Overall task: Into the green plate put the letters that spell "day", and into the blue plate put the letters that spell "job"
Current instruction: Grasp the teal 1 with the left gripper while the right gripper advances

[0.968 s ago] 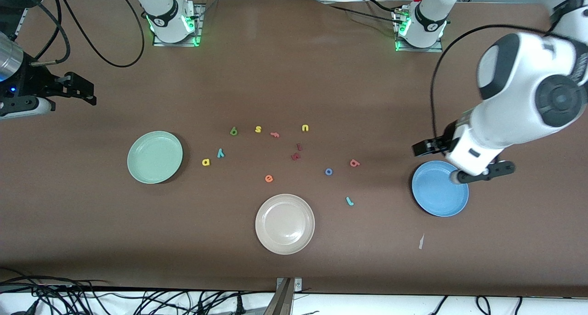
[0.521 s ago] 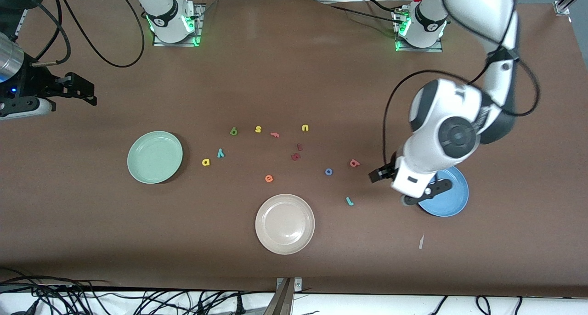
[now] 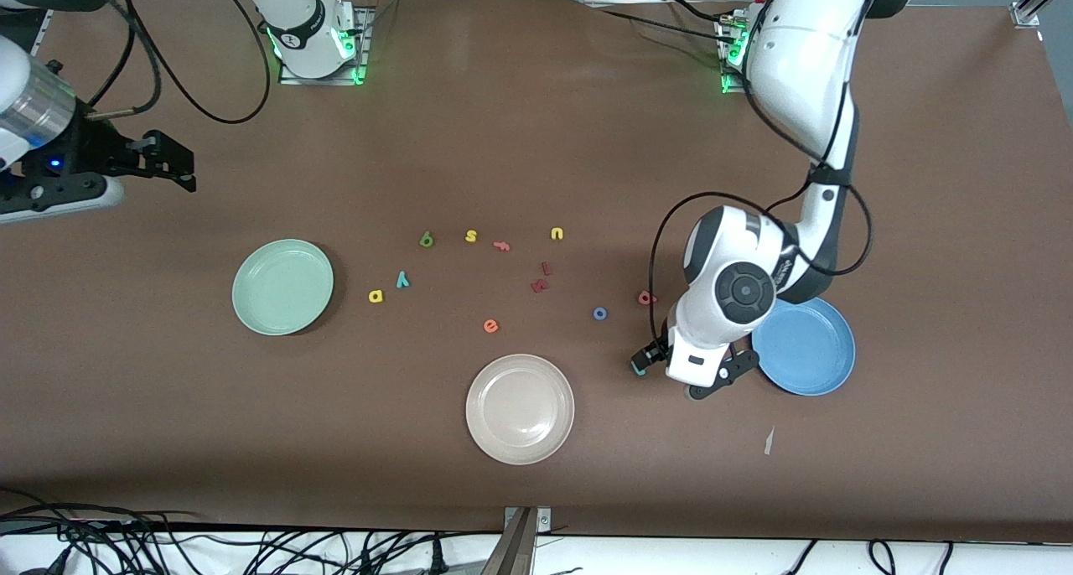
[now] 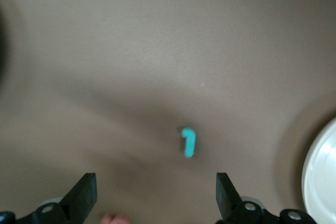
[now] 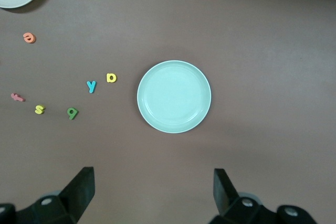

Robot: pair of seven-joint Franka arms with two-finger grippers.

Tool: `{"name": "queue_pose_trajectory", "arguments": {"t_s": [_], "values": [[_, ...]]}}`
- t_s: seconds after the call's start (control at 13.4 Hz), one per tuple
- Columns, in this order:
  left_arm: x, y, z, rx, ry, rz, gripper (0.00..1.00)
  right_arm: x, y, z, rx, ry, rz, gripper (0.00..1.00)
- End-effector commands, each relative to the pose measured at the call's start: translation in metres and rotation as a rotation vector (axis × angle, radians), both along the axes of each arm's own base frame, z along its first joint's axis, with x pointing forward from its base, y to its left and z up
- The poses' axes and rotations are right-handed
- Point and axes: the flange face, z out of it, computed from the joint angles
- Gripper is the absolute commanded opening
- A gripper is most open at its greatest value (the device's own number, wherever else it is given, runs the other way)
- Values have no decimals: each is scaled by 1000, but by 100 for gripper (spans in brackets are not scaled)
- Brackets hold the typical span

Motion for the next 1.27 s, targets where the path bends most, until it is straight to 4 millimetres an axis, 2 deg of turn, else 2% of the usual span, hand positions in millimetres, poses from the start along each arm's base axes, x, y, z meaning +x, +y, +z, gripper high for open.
{"name": "queue_pose_trajectory", "arguments": {"t_s": [0.0,0.07,0.3,0.37,0.52,0.6,0.82,0.97,1.12,1.19], "values": [[4,-16,-33,-25,-39,39,100,-2,5,2,-15,15,-18,100],[5,-16,-40,-27,-56,42,100,-6,17,2,-18,27,1,100],[5,-16,-50,-23,-62,37,100,-3,21,1,-9,17,0,100],[8,-21,-49,-30,-96,29,100,0,24,1,-5,-2,7,100],[7,-30,-61,-22,-102,13,100,2,33,1,14,-24,19,100],[5,-32,-64,-18,-99,9,99,8,35,-10,10,-12,23,100],[3,-33,-68,13,-100,-21,97,10,43,-12,14,-24,38,100],[2,-32,-70,18,-94,-24,90,10,51,-8,17,-42,49,100],[1,-31,-75,22,-86,-25,73,10,52,-9,26,-42,49,100],[1,-31,-75,22,-86,-26,63,13,53,-17,25,-25,56,100]]}}
